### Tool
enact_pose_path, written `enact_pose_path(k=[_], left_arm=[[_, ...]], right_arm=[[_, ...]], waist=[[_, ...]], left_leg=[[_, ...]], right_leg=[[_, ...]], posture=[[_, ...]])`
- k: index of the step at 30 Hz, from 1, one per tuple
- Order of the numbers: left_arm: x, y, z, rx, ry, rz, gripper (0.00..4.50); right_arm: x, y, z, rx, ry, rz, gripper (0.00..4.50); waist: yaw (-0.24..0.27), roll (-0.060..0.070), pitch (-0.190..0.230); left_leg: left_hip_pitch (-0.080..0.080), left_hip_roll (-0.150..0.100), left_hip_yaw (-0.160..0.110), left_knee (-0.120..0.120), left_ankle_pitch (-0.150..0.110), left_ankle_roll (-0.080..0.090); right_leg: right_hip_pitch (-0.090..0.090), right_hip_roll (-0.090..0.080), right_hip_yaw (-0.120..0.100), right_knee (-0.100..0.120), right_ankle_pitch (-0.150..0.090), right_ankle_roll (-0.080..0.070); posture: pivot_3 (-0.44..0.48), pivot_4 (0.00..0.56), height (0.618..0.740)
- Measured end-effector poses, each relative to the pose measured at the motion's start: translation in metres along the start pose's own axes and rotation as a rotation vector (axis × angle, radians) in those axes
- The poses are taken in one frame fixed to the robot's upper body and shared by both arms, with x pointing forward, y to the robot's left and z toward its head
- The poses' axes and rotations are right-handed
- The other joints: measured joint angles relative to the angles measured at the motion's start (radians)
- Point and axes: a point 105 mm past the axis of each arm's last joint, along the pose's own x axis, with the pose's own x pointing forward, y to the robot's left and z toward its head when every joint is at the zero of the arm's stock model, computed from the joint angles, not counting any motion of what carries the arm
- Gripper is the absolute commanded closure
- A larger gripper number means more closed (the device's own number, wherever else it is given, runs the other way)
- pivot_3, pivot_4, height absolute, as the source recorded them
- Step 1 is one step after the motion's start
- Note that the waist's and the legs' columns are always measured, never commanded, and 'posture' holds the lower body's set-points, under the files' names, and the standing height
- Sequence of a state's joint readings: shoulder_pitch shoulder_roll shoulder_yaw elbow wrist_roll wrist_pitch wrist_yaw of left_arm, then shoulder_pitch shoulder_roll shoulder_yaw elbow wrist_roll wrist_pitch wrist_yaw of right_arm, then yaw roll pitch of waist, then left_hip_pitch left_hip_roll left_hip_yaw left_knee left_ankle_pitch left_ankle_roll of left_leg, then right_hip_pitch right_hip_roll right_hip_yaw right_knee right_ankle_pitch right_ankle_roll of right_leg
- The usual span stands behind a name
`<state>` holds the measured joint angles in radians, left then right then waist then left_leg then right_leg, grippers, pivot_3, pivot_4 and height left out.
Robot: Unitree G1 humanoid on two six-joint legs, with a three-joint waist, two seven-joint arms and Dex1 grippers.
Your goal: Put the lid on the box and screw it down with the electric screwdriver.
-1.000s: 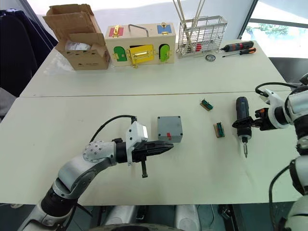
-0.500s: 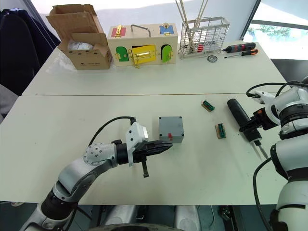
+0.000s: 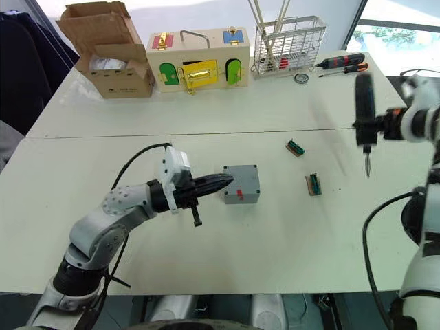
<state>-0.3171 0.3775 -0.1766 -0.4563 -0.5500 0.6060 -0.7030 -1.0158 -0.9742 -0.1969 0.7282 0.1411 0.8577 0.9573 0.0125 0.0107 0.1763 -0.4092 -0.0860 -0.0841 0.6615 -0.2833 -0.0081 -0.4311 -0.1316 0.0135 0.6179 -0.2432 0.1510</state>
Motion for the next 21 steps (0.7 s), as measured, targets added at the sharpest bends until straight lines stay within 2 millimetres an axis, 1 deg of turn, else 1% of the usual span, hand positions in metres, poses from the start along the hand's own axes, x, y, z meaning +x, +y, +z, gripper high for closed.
enact_pose_path(k=[1, 2, 3, 5, 7, 9, 11, 13, 15, 17, 19, 21], left_arm=[[-0.002, 0.004, 0.0, -0.006, 0.003, 0.006, 4.5], [-0.002, 0.008, 0.001, -0.007, 0.005, 0.009, 4.5], [-0.001, 0.009, 0.003, -0.007, 0.001, 0.004, 4.5], [0.0, 0.011, 0.004, -0.008, -0.001, -0.002, 4.5], [-0.001, 0.015, 0.0, -0.024, 0.011, 0.005, 4.5], [-0.002, 0.018, -0.004, -0.034, 0.023, 0.01, 4.5], [-0.002, 0.021, -0.007, -0.028, 0.038, 0.022, 4.5], [0.001, 0.024, -0.012, -0.023, 0.066, 0.032, 4.5], [0.005, 0.027, -0.014, -0.012, 0.077, 0.039, 4.5], [0.009, 0.029, -0.016, -0.005, 0.082, 0.049, 4.5], [0.014, 0.029, -0.019, -0.002, 0.089, 0.039, 4.5], [0.02, 0.027, -0.02, 0.022, 0.101, 0.021, 4.5]], right_arm=[[0.002, 0.015, 0.003, 0.024, -0.111, 0.054, 2.58], [0.005, 0.033, 0.0, 0.06, -0.209, 0.122, 2.58], [0.006, 0.047, -0.005, 0.087, -0.295, 0.162, 2.58], [0.004, 0.068, -0.017, 0.135, -0.432, 0.184, 2.58], [-0.003, 0.089, -0.023, 0.195, -0.618, 0.179, 2.58], [-0.017, 0.106, -0.02, 0.195, -0.751, 0.162, 2.58], [-0.026, 0.125, -0.019, 0.183, -0.812, 0.178, 2.58], [-0.024, 0.137, -0.019, 0.23, -0.856, 0.184, 2.58], [-0.02, 0.142, -0.02, 0.302, -0.872, 0.195, 2.58], [-0.016, 0.147, -0.024, 0.333, -0.856, 0.213, 2.58], [-0.013, 0.152, -0.029, 0.325, -0.829, 0.228, 2.58], [-0.012, 0.156, -0.031, 0.273, -0.793, 0.249, 2.58]], waist=[[0.0, -0.001, 0.0], [-0.001, 0.0, 0.0], [-0.002, 0.0, 0.0], [0.0, 0.0, 0.0], [0.001, 0.001, 0.0], [0.001, 0.001, 0.0], [-0.002, 0.001, 0.0], [-0.007, 0.001, 0.0], [-0.009, 0.001, 0.0], [-0.009, 0.001, 0.0], [-0.01, 0.001, 0.0], [-0.011, 0.001, 0.0]], left_leg=[[0.0, 0.001, -0.001, 0.001, 0.0, 0.0], [-0.001, 0.003, 0.002, 0.0, 0.0, 0.0], [-0.001, 0.002, 0.002, 0.003, 0.0, 0.0], [-0.001, 0.001, 0.002, 0.005, 0.0, 0.0], [0.0, -0.002, 0.002, 0.007, 0.001, 0.0], [0.001, -0.003, 0.002, 0.008, 0.002, 0.0], [0.003, -0.002, 0.002, 0.007, 0.002, 0.0], [0.005, -0.002, 0.002, 0.006, 0.002, -0.001], [0.005, -0.002, 0.001, 0.005, 0.002, -0.001], [0.004, -0.002, 0.001, 0.004, 0.003, -0.001], [0.004, -0.002, 0.001, 0.005, 0.003, -0.001], [0.004, -0.003, 0.003, 0.005, 0.003, -0.001]], right_leg=[[0.0, 0.0, -0.001, 0.001, 0.0, 0.0], [0.0, -0.001, -0.001, 0.001, 0.0, 0.0], [0.0, -0.001, -0.001, 0.001, 0.0, 0.0], [0.001, -0.002, 0.001, 0.003, 0.0, 0.0], [0.0, -0.004, 0.003, 0.009, 0.0, 0.0], [0.0, -0.004, 0.004, 0.012, 0.0, 0.0], [0.001, -0.003, 0.004, 0.013, 0.0, 0.0], [0.001, -0.002, 0.004, 0.013, 0.0, 0.0], [0.001, -0.002, 0.004, 0.014, 0.0, 0.0], [0.0, -0.002, 0.004, 0.014, 0.0, 0.0], [0.0, -0.002, 0.004, 0.013, 0.0, 0.0], [0.0, -0.002, 0.004, 0.013, 0.0, 0.0]], posture=[[0.0, 0.15, 0.734], [0.0, 0.15, 0.734], [0.0, 0.15, 0.734], [0.0, 0.15, 0.734], [0.0, 0.15, 0.734], [0.0, 0.15, 0.734], [0.0, 0.15, 0.734], [0.0, 0.15, 0.734], [0.0, 0.15, 0.734], [0.0, 0.15, 0.734], [0.0, 0.15, 0.734], [0.0, 0.15, 0.734]])
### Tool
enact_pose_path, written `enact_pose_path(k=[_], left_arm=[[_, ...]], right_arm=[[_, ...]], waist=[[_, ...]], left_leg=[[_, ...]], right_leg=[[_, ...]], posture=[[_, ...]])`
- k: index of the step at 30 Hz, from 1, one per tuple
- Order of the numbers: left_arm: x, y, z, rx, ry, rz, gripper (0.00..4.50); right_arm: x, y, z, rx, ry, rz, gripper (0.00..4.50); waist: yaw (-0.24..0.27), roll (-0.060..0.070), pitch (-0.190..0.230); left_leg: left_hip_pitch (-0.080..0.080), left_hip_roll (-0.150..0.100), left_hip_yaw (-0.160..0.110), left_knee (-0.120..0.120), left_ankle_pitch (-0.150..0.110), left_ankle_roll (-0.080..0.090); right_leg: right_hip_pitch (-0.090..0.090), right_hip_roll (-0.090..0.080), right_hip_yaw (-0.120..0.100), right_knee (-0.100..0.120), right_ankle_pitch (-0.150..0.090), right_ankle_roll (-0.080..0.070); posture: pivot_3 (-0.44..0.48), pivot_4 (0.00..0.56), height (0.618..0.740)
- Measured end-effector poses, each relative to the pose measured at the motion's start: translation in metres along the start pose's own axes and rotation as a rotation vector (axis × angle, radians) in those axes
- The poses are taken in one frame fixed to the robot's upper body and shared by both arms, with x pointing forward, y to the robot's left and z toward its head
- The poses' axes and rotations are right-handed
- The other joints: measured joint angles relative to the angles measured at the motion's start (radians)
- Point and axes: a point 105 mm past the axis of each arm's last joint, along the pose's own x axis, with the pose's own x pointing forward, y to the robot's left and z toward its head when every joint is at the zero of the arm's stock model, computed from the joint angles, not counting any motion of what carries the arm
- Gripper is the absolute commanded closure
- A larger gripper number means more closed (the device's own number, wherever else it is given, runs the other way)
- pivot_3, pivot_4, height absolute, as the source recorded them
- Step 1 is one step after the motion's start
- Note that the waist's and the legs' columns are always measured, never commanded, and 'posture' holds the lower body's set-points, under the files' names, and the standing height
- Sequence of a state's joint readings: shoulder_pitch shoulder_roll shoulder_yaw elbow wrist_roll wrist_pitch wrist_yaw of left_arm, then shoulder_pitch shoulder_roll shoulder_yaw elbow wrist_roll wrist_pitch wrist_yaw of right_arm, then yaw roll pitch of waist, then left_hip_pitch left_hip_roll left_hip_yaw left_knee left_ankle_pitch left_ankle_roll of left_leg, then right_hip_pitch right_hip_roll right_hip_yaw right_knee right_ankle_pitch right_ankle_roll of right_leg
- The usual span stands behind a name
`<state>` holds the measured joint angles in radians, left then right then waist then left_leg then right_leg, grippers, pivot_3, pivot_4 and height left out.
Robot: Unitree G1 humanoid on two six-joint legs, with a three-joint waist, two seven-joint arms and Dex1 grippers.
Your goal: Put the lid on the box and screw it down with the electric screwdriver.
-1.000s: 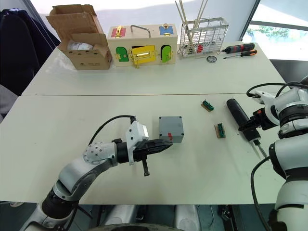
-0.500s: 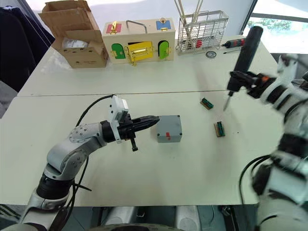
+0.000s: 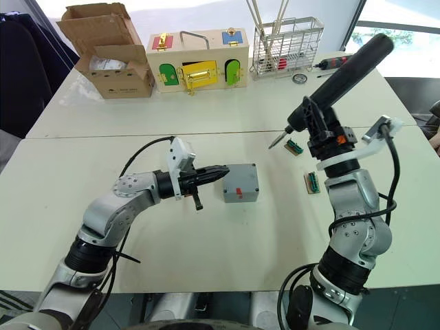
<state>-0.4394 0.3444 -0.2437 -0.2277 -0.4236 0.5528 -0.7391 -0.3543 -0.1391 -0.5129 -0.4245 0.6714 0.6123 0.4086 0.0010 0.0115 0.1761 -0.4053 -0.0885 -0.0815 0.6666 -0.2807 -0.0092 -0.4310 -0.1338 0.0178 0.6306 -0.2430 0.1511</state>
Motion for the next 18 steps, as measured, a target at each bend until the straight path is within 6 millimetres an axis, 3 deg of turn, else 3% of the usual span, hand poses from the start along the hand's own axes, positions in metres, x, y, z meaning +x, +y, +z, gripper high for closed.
enact_pose_path(k=[6, 12, 18], left_arm=[[0.007, -0.006, -0.016, 0.001, 0.062, -0.058, 4.5], [0.012, -0.007, -0.015, 0.074, 0.085, -0.084, 4.5], [0.012, -0.01, -0.016, 0.066, 0.077, -0.096, 4.5]], right_arm=[[0.005, 0.018, -0.006, -0.085, 0.07, 0.124, 2.58], [0.007, 0.036, -0.023, -0.104, 0.126, 0.217, 2.58], [0.009, 0.031, -0.036, -0.122, 0.147, 0.208, 2.58]], waist=[[-0.014, 0.0, 0.0], [-0.012, 0.0, 0.0], [-0.012, 0.0, 0.0]], left_leg=[[0.0, 0.0, 0.0, 0.0, 0.0, 0.0], [0.0, 0.0, 0.0, 0.0, 0.0, 0.0], [0.0, 0.0, 0.0, 0.0, 0.0, 0.0]], right_leg=[[0.0, 0.001, 0.0, 0.001, 0.0, 0.0], [0.0, 0.001, 0.0, 0.0, 0.0, 0.0], [0.0, 0.001, 0.0, 0.0, 0.0, 0.0]], posture=[[0.0, 0.15, 0.734], [0.0, 0.15, 0.734], [0.0, 0.15, 0.734]])
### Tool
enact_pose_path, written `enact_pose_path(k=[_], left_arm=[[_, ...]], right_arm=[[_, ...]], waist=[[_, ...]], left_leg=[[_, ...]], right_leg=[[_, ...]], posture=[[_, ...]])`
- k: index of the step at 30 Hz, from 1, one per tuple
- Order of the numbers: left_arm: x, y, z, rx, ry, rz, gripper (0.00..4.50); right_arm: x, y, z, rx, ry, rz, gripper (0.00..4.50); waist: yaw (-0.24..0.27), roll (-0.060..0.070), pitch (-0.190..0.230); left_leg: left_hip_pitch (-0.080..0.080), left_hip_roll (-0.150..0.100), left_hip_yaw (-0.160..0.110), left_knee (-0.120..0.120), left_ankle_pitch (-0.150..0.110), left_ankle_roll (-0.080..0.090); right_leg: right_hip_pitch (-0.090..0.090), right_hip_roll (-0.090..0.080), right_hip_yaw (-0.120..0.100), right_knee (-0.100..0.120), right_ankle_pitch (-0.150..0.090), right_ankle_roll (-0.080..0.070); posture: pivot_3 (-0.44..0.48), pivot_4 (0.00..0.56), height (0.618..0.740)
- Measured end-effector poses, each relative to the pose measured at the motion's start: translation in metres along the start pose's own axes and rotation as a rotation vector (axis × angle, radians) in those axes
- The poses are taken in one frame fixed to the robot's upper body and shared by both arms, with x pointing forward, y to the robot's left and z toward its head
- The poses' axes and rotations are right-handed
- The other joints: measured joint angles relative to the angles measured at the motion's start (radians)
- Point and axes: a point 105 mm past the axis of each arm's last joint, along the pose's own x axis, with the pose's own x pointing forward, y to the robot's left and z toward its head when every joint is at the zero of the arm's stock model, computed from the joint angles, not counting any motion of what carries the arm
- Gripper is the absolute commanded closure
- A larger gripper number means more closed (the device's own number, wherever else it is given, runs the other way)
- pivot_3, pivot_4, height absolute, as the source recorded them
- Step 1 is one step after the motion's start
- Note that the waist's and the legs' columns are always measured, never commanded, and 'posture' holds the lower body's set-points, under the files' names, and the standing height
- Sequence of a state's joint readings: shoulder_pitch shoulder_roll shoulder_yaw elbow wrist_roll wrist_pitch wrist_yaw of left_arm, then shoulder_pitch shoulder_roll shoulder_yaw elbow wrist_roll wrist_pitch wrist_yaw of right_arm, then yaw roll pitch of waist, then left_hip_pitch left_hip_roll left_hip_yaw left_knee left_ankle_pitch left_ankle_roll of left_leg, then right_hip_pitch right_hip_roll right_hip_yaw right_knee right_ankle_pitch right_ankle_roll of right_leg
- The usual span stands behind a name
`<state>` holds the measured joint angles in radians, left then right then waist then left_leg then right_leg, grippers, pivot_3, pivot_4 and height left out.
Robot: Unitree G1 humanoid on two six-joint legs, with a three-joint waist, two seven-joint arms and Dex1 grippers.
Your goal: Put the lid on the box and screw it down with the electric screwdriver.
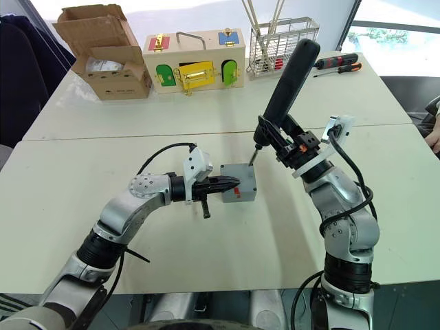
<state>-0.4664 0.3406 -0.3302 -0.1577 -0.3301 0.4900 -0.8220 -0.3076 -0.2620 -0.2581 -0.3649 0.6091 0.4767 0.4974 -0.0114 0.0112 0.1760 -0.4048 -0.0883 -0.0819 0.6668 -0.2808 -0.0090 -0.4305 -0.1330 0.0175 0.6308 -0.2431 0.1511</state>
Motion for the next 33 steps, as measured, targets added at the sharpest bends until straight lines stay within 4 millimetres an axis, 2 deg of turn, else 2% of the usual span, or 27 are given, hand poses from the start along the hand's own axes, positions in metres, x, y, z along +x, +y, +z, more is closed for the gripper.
enact_pose_path(k=[15, 22, 29, 33], left_arm=[[0.0, -0.002, -0.002, -0.008, -0.006, 0.016, 4.5], [0.0, -0.002, -0.002, -0.008, -0.006, 0.016, 4.5], [-0.001, -0.003, -0.004, -0.016, -0.004, 0.019, 4.5], [-0.001, -0.003, -0.006, -0.028, -0.01, 0.026, 4.5]], right_arm=[[0.004, -0.009, -0.009, -0.043, -0.013, -0.035, 2.58], [0.005, -0.007, -0.009, -0.068, -0.006, -0.017, 2.58], [0.006, 0.013, -0.014, -0.179, 0.031, 0.084, 2.58], [0.005, 0.017, -0.017, -0.208, 0.029, 0.095, 2.58]], waist=[[0.0, 0.0, 0.0], [0.0, 0.0, 0.0], [-0.001, -0.002, -0.004], [-0.001, -0.004, -0.005]], left_leg=[[0.0, 0.0, 0.0, 0.0, 0.0, 0.0], [0.0, 0.0, 0.0, 0.0, 0.0, 0.0], [0.004, 0.0, 0.0, 0.0, 0.0, 0.0], [0.009, 0.0, 0.0, -0.002, -0.001, 0.001]], right_leg=[[0.0, 0.0, 0.0, 0.0, 0.0, 0.0], [0.0, 0.0, 0.0, 0.0, 0.0, 0.0], [0.003, 0.0, 0.0, 0.0, 0.0, 0.0], [0.007, 0.0, 0.0, 0.0, 0.0, 0.0]], posture=[[0.0, 0.15, 0.734], [0.0, 0.15, 0.734], [0.0, 0.15, 0.734], [0.0, 0.15, 0.734]])
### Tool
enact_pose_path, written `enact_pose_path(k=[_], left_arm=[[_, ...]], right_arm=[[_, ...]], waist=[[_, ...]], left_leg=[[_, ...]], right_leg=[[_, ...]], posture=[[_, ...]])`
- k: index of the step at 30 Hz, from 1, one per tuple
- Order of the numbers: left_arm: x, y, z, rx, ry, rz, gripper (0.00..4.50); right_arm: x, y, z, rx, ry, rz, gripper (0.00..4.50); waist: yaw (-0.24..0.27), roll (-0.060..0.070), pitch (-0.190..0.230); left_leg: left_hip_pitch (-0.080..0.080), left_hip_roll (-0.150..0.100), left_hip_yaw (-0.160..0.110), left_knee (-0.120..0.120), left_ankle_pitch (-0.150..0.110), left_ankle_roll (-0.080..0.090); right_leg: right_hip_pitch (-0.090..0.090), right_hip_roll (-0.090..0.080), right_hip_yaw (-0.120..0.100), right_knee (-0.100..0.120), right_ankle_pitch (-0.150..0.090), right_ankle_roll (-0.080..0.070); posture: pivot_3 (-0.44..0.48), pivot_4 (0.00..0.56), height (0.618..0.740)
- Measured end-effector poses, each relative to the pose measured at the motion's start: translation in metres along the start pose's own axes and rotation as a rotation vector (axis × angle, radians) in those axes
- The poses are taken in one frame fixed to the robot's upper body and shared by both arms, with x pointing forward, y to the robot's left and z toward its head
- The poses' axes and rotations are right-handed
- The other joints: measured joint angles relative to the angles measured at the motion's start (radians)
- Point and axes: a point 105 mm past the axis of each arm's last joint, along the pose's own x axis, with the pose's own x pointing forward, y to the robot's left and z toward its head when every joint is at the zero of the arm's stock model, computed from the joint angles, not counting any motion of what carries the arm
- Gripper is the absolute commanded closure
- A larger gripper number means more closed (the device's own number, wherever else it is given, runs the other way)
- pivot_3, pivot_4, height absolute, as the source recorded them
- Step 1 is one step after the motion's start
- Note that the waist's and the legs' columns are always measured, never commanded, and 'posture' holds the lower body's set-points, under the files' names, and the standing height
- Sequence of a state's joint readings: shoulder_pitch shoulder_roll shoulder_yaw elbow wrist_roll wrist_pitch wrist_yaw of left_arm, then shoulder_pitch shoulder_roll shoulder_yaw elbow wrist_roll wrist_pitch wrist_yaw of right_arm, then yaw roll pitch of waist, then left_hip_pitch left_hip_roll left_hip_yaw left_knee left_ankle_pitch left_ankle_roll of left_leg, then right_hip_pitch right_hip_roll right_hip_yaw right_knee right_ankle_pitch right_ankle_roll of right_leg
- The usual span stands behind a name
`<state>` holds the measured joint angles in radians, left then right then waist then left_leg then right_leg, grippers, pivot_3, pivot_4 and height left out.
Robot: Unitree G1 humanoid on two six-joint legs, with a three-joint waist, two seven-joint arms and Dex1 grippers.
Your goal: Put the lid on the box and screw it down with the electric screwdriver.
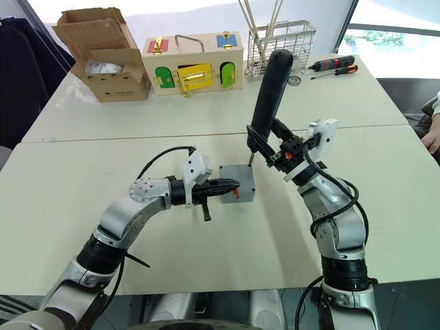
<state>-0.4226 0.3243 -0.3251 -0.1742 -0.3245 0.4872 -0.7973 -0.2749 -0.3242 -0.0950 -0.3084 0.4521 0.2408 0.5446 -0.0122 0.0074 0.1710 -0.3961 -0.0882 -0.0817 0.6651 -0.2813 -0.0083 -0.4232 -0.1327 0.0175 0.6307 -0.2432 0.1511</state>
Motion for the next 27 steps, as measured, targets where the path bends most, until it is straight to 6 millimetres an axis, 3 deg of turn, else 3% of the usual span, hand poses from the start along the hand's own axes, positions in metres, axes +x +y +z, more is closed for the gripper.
enact_pose_path(k=[9, 27], left_arm=[[0.0, -0.001, -0.004, -0.019, -0.012, 0.02, 4.5], [0.0, 0.001, -0.005, -0.016, -0.006, 0.026, 4.5]], right_arm=[[-0.001, 0.003, -0.008, -0.002, -0.027, -0.034, 2.58], [0.0, 0.001, -0.014, 0.039, -0.052, -0.092, 2.58]], waist=[[-0.001, -0.007, -0.008], [-0.001, -0.008, -0.014]], left_leg=[[0.004, 0.001, 0.0, -0.002, 0.0, 0.0], [0.004, 0.001, 0.0, -0.002, -0.001, 0.0]], right_leg=[[0.003, 0.0, 0.0, 0.0, 0.0, 0.0], [0.003, 0.001, 0.0, 0.0, 0.0, 0.0]], posture=[[0.0, 0.15, 0.734], [0.0, 0.15, 0.734]])
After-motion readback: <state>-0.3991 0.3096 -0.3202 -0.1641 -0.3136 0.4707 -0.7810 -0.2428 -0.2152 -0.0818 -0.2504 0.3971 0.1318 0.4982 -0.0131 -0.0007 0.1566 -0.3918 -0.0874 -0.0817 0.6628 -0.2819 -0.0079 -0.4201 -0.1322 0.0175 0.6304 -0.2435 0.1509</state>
